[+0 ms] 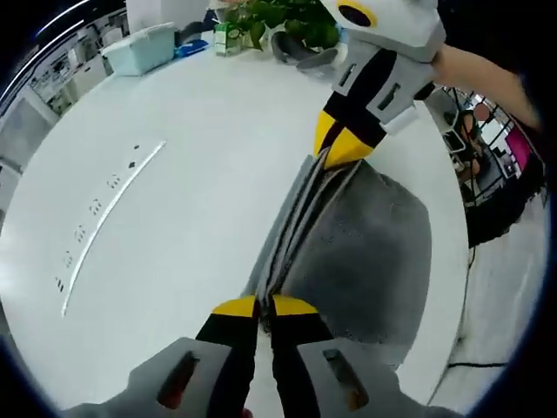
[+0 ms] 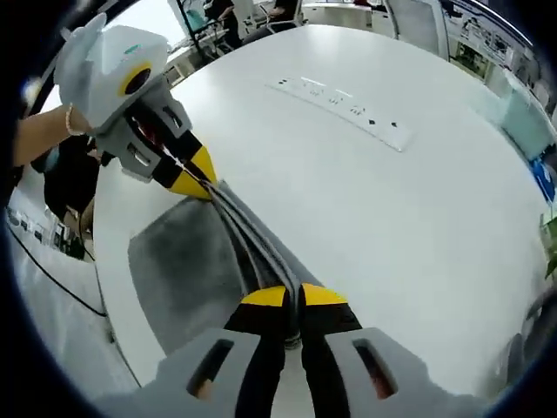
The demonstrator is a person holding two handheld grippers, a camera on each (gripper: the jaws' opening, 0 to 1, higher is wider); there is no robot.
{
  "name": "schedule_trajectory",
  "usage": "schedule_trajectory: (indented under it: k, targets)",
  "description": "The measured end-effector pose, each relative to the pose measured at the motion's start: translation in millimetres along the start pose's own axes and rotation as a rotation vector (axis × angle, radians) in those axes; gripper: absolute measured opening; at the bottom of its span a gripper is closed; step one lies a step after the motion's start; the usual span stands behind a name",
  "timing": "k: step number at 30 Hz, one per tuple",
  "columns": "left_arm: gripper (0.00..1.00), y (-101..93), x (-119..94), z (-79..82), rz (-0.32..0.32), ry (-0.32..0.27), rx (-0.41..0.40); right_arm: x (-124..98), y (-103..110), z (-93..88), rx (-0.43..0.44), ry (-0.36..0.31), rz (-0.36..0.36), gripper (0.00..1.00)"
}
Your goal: Fold the towel on the table until its edges align and the towel forms a compact rectangular stack.
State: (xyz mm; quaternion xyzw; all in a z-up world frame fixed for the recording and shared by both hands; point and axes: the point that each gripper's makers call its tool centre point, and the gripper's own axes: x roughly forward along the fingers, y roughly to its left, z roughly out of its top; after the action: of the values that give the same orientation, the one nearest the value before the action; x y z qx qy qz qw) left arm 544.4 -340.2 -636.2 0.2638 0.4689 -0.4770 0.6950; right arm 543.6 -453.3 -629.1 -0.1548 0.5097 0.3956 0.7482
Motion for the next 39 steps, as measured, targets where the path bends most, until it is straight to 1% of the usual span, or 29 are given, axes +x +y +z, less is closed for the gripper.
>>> schedule_trajectory:
  k: [2, 3, 6, 8, 11, 14, 18, 20, 23, 25, 27, 29, 31, 33, 34, 35, 37, 39]
  targets:
    - [0.05, 0.6, -6.2, 3.1, 0.010, -0.016, -0.005, -4.4, 0.3, 2.0, -0.010, -0.011, -0.012, 0.02]
    - [0.05, 2.0, -10.0, 6.1, 0.018, -0.042, -0.014, -7.0, -0.6, 3.7, -0.017, -0.021, -0.017, 0.03]
    - [0.05, 2.1, -16.3, 10.4, 0.009, -0.085, -0.023, -21.7, -7.7, 20.6, 0.006, -0.131, -0.049, 0.06]
    - [0.05, 1.3, -19.5, 13.1, -0.005, -0.119, -0.037, -32.9, -12.0, 24.9, 0.029, -0.152, -0.063, 0.05]
    - [0.06, 0.4, -23.4, 16.6, -0.017, -0.168, -0.058, -48.6, -9.7, 31.7, 0.054, -0.209, -0.069, 0.05]
    - [0.06, -1.7, -28.2, 19.6, -0.040, -0.220, -0.097, -58.3, -7.0, 28.5, 0.064, -0.222, -0.072, 0.06]
    - [0.08, 5.6, -40.1, 23.7, -0.001, -0.290, -0.105, -64.5, 6.6, 19.2, 0.036, -0.218, -0.072, 0.11]
    - [0.13, 7.4, -48.7, 23.5, 0.006, -0.320, -0.120, -65.7, 16.1, 11.8, 0.025, -0.211, -0.069, 0.12]
    - [0.13, 1.6, -56.1, 19.3, 0.006, -0.320, -0.118, -62.8, 29.1, 0.5, 0.023, -0.193, -0.055, 0.12]
    - [0.15, -8.5, -57.2, 15.7, 0.001, -0.314, -0.095, -59.1, 39.4, -6.1, 0.022, -0.190, -0.042, 0.12]
    - [0.16, -23.2, -55.6, 11.6, -0.014, -0.305, -0.083, -54.6, 50.9, -11.7, 0.025, -0.191, -0.023, 0.12]
    - [0.17, -40.0, -51.4, 9.0, -0.043, -0.306, -0.085, -49.2, 61.4, -14.6, 0.027, -0.199, 0.002, 0.11]
    - [0.17, -58.5, -43.3, 5.1, -0.073, -0.298, -0.086, -42.3, 67.9, -16.1, 0.039, -0.204, 0.017, 0.12]
    - [0.17, -72.0, -32.1, -2.4, -0.094, -0.264, -0.078, -34.6, 70.2, -19.4, 0.039, -0.194, 0.023, 0.12]
    - [0.17, -76.6, -27.8, -5.2, -0.100, -0.251, -0.076, -31.0, 69.5, -22.2, 0.031, -0.180, 0.020, 0.13]
    - [0.17, -79.7, -22.1, -9.7, -0.098, -0.234, -0.071, -26.6, 65.4, -27.7, 0.025, -0.155, 0.003, 0.13]
    - [0.17, -79.7, -16.1, -16.4, -0.089, -0.206, -0.063, -21.2, 59.4, -32.0, 0.026, -0.148, -0.006, 0.13]
    - [0.17, -75.1, -11.2, -23.3, -0.059, -0.180, -0.048, -18.0, 55.5, -36.0, 0.050, -0.138, -0.002, 0.13]
